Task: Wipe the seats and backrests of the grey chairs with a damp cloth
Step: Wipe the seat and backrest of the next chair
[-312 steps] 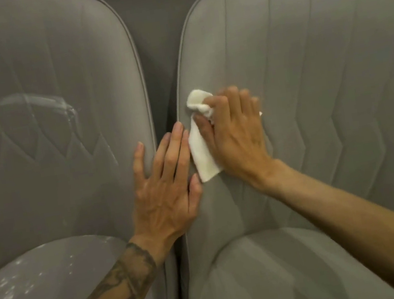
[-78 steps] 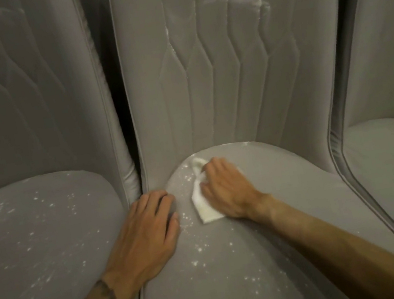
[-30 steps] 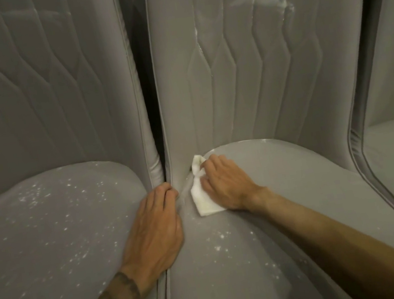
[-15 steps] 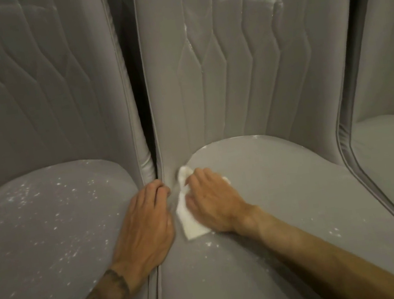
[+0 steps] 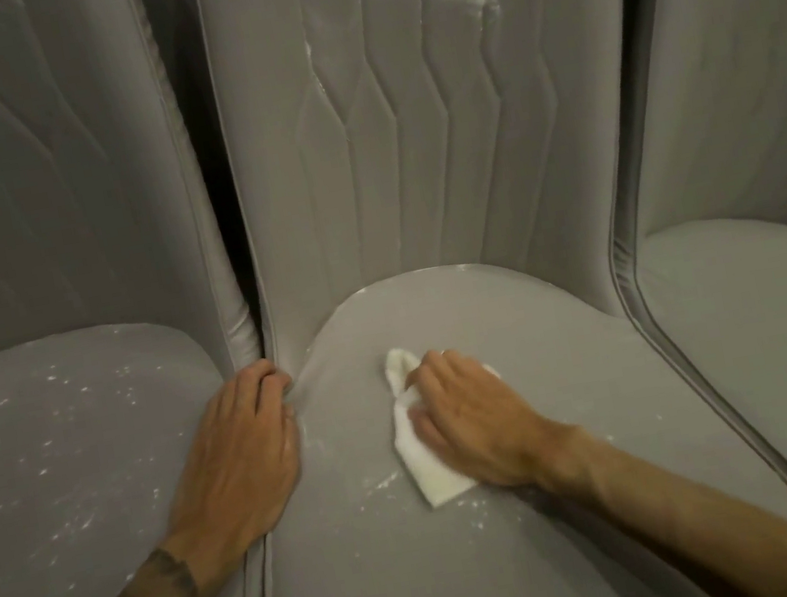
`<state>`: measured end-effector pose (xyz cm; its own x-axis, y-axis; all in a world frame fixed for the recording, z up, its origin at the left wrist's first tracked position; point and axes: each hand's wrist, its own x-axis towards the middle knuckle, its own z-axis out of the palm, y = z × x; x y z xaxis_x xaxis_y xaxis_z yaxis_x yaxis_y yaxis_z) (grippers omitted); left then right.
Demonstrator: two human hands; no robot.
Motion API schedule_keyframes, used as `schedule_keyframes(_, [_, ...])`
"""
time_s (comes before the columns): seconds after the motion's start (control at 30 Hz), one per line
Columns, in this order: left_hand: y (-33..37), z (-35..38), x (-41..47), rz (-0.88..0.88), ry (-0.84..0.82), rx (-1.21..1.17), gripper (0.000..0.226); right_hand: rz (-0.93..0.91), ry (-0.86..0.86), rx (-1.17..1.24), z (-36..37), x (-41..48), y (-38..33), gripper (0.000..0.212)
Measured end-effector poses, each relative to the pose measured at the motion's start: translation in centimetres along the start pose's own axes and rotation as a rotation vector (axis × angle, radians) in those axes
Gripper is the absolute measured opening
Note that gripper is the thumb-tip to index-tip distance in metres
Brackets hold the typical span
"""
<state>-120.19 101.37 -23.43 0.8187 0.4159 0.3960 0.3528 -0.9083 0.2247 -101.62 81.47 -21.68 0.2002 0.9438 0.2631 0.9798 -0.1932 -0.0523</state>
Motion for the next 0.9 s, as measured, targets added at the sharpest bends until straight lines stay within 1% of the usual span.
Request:
schedule_keyframes(0.07, [0.0,0.0,0.0,-0.007,-0.011,-0.007,0.035,-0.022,-0.07,0.029,-0.9,-1.4,2.0,0.032])
schedule_keyframes(0.1, [0.0,0.0,0.0,-0.006,-0.009,-0.006,0.036,0.01,-0.088,-0.006,-1.5,-2.0,3.9,0.032])
schedule_keyframes(0.17, [0.0,-0.1,0.1,-0.004,0.006,0.012,0.036,0.156,-0.104,-0.121,-2.9,-2.7,7.6,0.03])
schedule_keyframes(0.23, [0.0,0.0,0.2,0.003,0.021,0.025,0.035,0.288,-0.087,-0.24,-3.5,-2.9,8.8,0.024])
schedule_keyframes(0.27, [0.0,0.0,0.2,0.009,0.023,0.029,0.035,0.282,-0.04,-0.253,-3.3,-2.8,7.7,0.018])
schedule_keyframes(0.3, [0.0,0.1,0.2,0.016,0.023,0.033,0.035,0.243,-0.006,-0.202,-2.7,-2.9,6.0,0.015])
schedule_keyframes(0.33, [0.0,0.1,0.2,0.02,0.021,0.036,0.035,0.171,0.02,-0.154,-1.8,-3.3,4.4,0.017])
schedule_keyframes(0.4, [-0.2,0.2,0.2,0.021,0.016,0.036,0.037,0.066,-0.063,-0.047,-1.7,-4.5,2.9,0.028])
schedule_keyframes(0.43, [-0.1,0.2,0.2,0.02,0.016,0.031,0.038,0.051,-0.098,-0.03,-2.3,-5.0,3.7,0.032])
schedule_keyframes(0.5, [-0.1,0.2,0.2,0.018,0.019,0.025,0.04,0.109,-0.123,-0.075,-3.6,-5.5,6.8,0.03])
schedule_keyframes(0.57, [-0.1,0.3,0.2,0.02,0.024,0.023,0.039,0.236,-0.09,-0.193,-4.8,-5.6,9.8,0.025])
schedule_keyframes(0.63, [-0.1,0.3,0.2,0.024,0.032,0.018,0.037,0.352,-0.085,-0.262,-4.3,-5.4,9.6,0.026])
schedule_keyframes(0.67, [-0.2,0.3,0.3,0.03,0.037,0.019,0.036,0.361,-0.075,-0.22,-3.6,-5.5,8.5,0.025])
schedule_keyframes(0.73, [-0.3,0.4,0.3,0.041,0.04,0.026,0.035,0.278,-0.092,-0.114,-2.7,-6.3,6.2,0.025])
schedule_keyframes(0.8, [-0.5,0.4,0.3,0.041,0.035,0.025,0.034,0.199,-0.135,-0.083,-3.3,-7.7,7.2,0.028])
schedule_keyframes(0.83, [-0.5,0.3,0.3,0.04,0.032,0.023,0.034,0.219,-0.147,-0.1,-4.0,-8.1,8.5,0.028])
schedule_keyframes(0.9, [-0.4,0.3,0.3,0.031,0.021,0.026,0.034,0.372,-0.12,-0.156,-5.3,-8.5,11.1,0.026])
